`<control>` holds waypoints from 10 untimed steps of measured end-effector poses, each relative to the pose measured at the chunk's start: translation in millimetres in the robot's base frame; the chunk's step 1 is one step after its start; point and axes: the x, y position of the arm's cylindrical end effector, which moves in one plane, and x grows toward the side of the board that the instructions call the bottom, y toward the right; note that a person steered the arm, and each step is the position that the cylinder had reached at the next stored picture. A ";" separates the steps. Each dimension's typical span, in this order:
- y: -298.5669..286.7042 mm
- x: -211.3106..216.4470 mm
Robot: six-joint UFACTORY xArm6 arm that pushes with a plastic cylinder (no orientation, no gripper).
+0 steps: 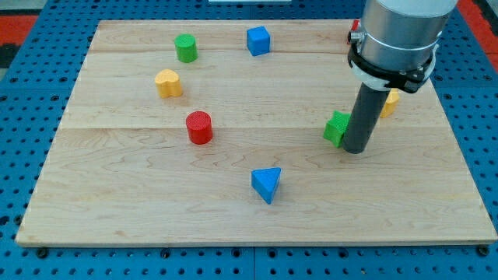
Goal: Slide the hexagon diagonally top right to the green star
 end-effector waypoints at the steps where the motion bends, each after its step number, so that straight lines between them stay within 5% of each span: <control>1: 0.0 0.0; 3: 83.4 -30.0; 10: 80.6 -73.4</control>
